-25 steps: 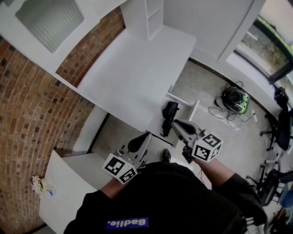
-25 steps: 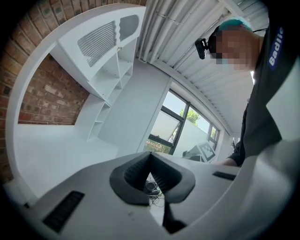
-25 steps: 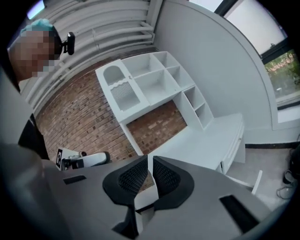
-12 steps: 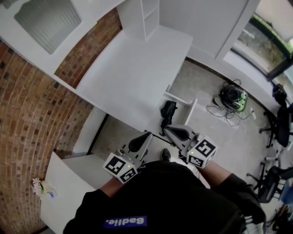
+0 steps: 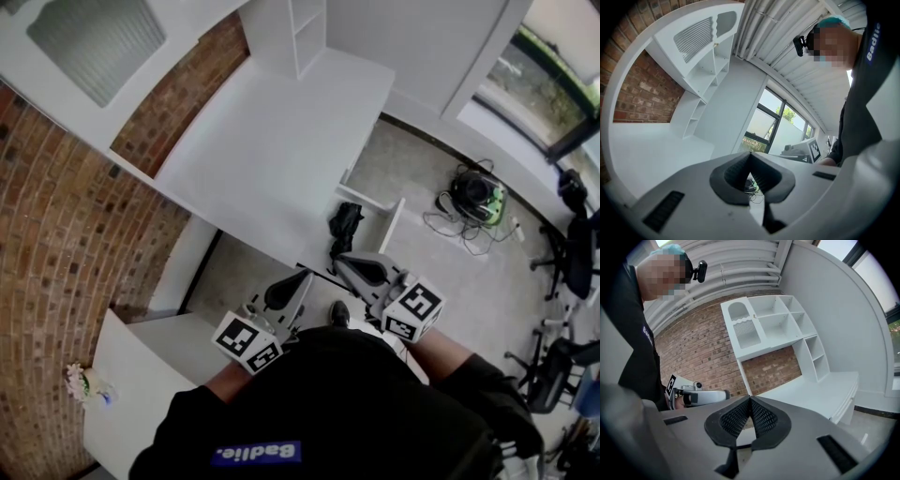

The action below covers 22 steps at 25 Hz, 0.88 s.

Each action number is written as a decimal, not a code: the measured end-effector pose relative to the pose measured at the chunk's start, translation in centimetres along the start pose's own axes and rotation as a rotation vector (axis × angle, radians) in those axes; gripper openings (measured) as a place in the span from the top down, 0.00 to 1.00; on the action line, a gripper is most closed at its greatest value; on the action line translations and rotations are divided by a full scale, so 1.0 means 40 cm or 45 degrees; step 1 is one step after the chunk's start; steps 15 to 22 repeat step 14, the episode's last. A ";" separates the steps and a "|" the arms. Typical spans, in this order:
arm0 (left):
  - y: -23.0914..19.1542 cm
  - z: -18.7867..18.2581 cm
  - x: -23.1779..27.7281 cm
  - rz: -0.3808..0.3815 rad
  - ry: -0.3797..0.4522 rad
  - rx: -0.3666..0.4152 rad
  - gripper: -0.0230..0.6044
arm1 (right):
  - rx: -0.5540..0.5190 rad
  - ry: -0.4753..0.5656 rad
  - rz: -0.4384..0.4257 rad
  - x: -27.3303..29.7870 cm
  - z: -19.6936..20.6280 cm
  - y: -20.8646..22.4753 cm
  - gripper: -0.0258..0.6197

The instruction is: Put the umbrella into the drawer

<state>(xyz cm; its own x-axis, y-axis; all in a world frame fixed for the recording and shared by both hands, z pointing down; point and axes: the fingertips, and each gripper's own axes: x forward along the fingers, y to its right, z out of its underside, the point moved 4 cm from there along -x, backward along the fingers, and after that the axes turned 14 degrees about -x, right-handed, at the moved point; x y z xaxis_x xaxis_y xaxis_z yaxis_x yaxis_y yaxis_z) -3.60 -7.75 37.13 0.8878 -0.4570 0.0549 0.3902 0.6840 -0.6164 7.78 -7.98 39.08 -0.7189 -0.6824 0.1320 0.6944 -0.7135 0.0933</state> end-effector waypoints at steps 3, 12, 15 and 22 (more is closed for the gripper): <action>-0.002 -0.001 -0.004 0.000 0.003 -0.004 0.97 | -0.002 0.001 -0.001 0.003 -0.001 -0.002 0.91; -0.002 -0.002 -0.008 0.004 0.015 -0.010 0.97 | 0.007 0.015 0.002 0.006 -0.007 -0.004 0.91; -0.003 -0.001 -0.009 0.004 0.015 -0.013 0.97 | 0.014 0.012 0.003 0.005 -0.008 -0.004 0.91; -0.003 -0.001 -0.009 0.004 0.015 -0.013 0.97 | 0.014 0.012 0.003 0.005 -0.008 -0.004 0.91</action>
